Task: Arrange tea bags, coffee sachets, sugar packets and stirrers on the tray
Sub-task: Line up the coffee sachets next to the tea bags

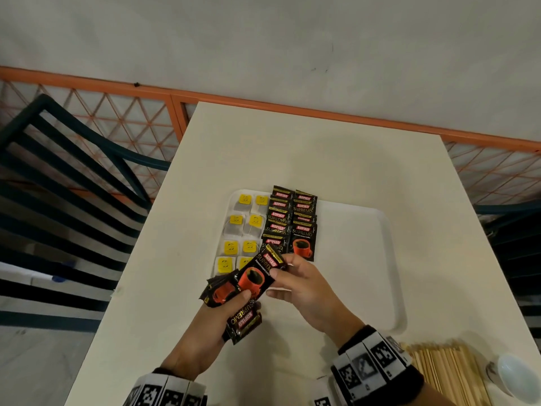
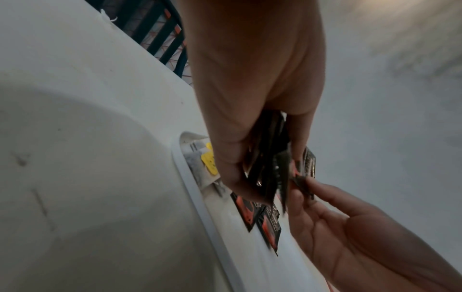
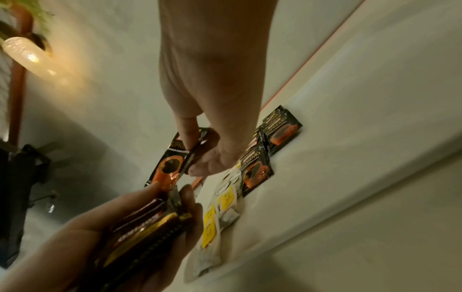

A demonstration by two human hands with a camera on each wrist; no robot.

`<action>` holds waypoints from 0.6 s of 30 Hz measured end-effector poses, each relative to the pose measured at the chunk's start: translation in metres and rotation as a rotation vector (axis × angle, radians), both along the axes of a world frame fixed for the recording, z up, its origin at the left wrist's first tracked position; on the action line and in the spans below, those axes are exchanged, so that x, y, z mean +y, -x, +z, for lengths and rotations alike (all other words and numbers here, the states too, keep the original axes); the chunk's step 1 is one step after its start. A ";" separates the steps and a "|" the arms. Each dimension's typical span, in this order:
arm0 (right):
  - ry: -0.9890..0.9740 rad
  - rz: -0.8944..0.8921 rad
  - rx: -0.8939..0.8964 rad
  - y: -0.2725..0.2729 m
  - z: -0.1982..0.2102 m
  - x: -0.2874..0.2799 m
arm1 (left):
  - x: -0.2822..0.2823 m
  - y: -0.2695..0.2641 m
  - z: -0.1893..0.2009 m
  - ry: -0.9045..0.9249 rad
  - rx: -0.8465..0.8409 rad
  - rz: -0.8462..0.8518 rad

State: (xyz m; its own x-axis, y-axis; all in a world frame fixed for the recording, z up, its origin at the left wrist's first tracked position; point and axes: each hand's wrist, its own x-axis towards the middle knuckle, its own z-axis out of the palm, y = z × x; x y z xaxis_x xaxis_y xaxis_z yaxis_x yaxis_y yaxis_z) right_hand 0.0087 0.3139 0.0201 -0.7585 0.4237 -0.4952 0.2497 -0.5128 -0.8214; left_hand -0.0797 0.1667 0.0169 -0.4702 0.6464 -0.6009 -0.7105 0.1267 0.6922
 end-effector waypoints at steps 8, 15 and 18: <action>-0.172 -0.237 -0.164 -0.015 -0.013 0.036 | -0.007 0.008 -0.008 -0.027 -0.165 0.088; -0.432 -0.270 -0.331 -0.024 -0.033 0.066 | -0.008 0.009 -0.013 -0.028 -0.203 0.102; -0.469 -0.249 -0.343 -0.020 -0.039 0.072 | -0.010 0.008 -0.014 -0.007 -0.173 0.082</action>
